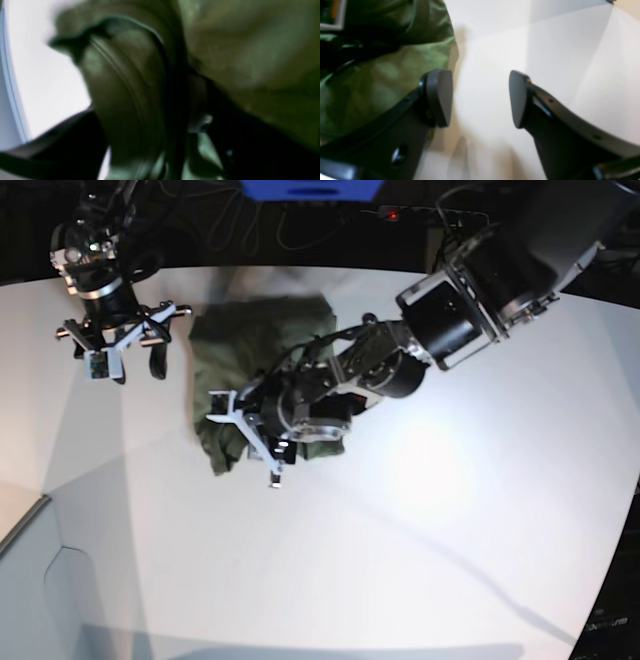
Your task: Layout the t-shirt on the table in an organized manner, then fold the t-shirt properly
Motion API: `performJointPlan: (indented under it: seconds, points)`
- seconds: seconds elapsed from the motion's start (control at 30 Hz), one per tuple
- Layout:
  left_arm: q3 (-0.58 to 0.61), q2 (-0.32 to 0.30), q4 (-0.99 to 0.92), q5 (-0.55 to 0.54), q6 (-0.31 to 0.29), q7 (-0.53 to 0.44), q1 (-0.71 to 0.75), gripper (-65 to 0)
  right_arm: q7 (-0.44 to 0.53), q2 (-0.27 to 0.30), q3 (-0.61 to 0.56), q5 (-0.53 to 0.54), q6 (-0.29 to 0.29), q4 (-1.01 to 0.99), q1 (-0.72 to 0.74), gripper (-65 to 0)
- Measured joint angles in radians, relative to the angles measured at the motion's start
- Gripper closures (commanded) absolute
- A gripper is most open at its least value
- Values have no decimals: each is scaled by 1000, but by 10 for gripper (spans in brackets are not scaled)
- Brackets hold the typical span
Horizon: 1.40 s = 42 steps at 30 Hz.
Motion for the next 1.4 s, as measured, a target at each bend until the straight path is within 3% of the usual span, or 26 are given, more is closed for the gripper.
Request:
performJointPlan:
  seconds: [0.2, 0.43, 0.57, 0.73, 0.9, 1.0, 1.1, 1.13, 1.17, 1.4]
  points:
    - [0, -31, 106, 1, 0, 3, -6, -326, 0, 0, -1, 0, 0, 0, 2, -359]
    - [0, -35, 153, -2, -1, 109, -5, -326, 0, 0, -2, 0, 0, 0, 2, -359]
    - [-82, -60, 240, -9, -5, 104, 3, -326, 0, -2, -2, 0, 0, 0, 2, -359]
    - [-296, -60, 369, -2, 0, 106, 47, -325, 0, 0, -3, 1, 0, 0, 2, -358]
    - [-663, -50, 519, -1, 2, 107, 215, -317, -2, 0, -2, 0, 0, 0, -6, -339]
    - [-859, -55, 589, -2, 4, 109, 341, -216, -4, -2, 2, 1, 0, 0, -9, -240]
    - [-1041, -46, 637, -2, 6, 116, 485, -30, 0, -3, 6, 8, 0, 4, -36, -78]
    - [-1086, -44, 656, -7, 4, 120, 529, 0, -3, -2, 7, 5, 0, 10, -51, -31]
    - [-1135, -41, 679, -13, 4, 116, 575, 0, -3, -3, 8, 5, 0, 15, -74, 0]
    - [-1360, -37, 803, -214, 6, 112, 871, -2, 9, -15, 8, 29, 3, 49, -238, 0]
